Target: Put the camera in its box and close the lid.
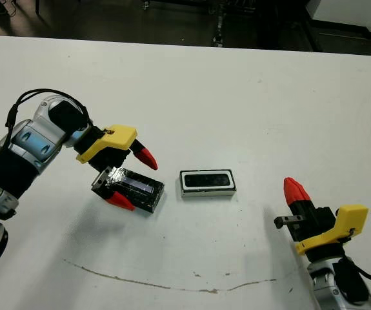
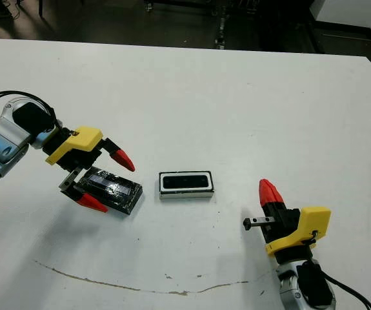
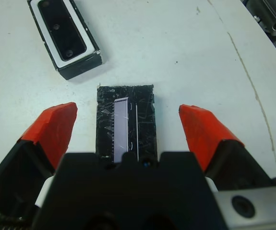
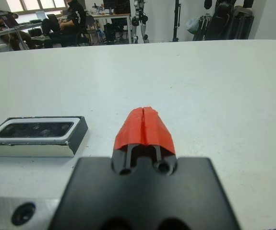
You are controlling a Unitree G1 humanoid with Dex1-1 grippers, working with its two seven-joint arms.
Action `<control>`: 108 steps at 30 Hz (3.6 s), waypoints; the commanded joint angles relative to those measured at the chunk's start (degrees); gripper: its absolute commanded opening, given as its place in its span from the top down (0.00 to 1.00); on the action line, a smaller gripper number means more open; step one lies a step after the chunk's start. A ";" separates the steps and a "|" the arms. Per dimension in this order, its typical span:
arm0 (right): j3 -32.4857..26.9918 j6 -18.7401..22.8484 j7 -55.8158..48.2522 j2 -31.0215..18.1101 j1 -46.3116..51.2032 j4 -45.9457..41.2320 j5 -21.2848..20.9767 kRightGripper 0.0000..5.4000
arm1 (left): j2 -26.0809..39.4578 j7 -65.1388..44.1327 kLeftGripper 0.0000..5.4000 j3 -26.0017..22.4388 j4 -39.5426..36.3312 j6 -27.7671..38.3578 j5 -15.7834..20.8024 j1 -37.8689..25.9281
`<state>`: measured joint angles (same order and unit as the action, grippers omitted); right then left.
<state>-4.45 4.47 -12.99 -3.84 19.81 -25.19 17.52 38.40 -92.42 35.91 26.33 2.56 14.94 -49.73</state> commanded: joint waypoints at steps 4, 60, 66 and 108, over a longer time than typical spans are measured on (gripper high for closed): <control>-0.22 0.60 0.72 -0.48 0.80 -0.45 -0.20 1.00 | -1.22 -0.08 0.00 -1.65 2.32 2.27 -3.15 0.75; -0.53 0.79 -0.37 -1.57 0.41 -0.26 0.81 1.00 | -2.77 -0.08 0.41 -1.87 4.19 -4.97 -7.35 2.68; -0.40 0.44 -0.86 -1.55 0.35 0.15 1.12 1.00 | -4.21 3.69 0.41 -7.18 4.45 -7.82 -8.53 4.38; -0.08 2.43 -0.18 -1.26 0.00 -0.76 1.44 1.00 | -11.85 31.34 0.42 -20.22 -19.52 -35.68 0.07 16.20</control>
<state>-3.97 6.17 -13.38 -4.64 19.65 -25.84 18.51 26.68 -61.43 15.05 5.99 -34.03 16.01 -34.13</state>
